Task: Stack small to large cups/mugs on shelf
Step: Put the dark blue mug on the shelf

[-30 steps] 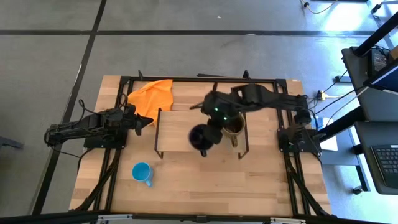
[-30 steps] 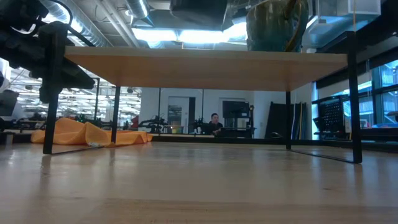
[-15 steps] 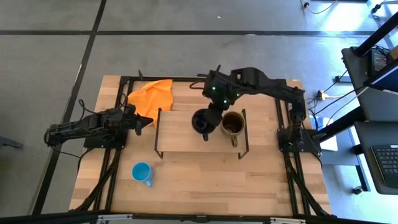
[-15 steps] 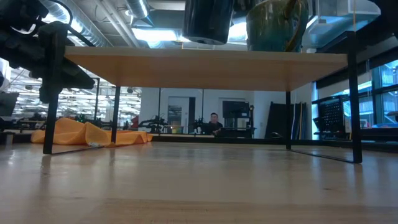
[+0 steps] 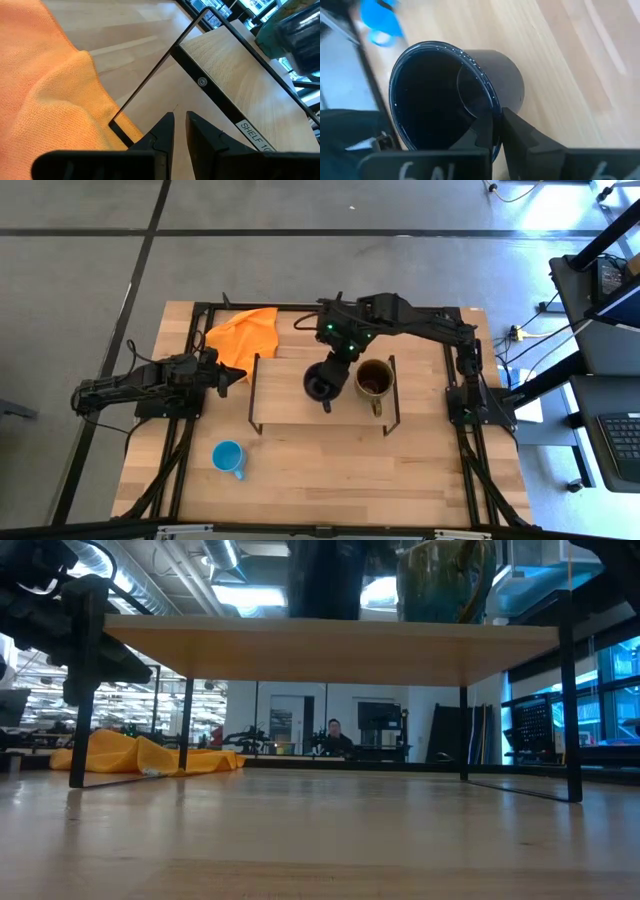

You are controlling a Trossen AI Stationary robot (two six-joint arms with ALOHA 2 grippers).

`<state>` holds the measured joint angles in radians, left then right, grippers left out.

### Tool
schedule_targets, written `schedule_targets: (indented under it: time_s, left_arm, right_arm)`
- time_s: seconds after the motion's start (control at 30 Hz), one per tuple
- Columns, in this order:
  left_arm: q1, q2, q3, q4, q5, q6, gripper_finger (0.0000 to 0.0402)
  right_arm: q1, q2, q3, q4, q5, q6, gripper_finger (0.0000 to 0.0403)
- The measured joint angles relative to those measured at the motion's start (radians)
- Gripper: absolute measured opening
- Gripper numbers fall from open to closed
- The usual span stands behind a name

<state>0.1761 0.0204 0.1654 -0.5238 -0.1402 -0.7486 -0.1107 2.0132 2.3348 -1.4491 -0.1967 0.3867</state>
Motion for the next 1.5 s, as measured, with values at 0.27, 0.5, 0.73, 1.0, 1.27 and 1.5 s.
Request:
schedule_targets:
  time_s: [0.27, 0.5, 0.73, 1.0, 1.27, 1.5]
  left_arm:
    - [0.000, 0.000, 0.000, 0.000, -0.007, 0.001, 0.0042]
    - [0.000, 0.000, 0.000, 0.000, -0.012, 0.007, 0.0042]
    - [0.000, 0.000, 0.000, 0.000, -0.012, 0.020, 0.0042]
    - [0.000, 0.000, 0.000, 0.001, -0.012, 0.020, 0.0042]
    - [0.000, 0.000, 0.000, 0.001, -0.012, 0.020, 0.0042]
    - [0.000, 0.000, 0.000, 0.001, -0.012, 0.020, 0.0042]
  right_arm:
    - [-0.007, 0.001, 0.000, -0.066, 0.012, 0.030, 0.0028]
    - [-0.006, 0.006, 0.000, -0.075, -0.008, 0.055, 0.0034]
    - [-0.006, 0.006, 0.000, -0.067, 0.001, 0.054, 0.0035]
    - [-0.004, 0.006, 0.000, -0.068, 0.026, 0.051, 0.0053]
    - [-0.004, 0.006, -0.008, -0.080, 0.046, 0.050, 0.0076]
    - [-0.004, 0.011, -0.084, -0.083, 0.039, 0.050, 0.0080]
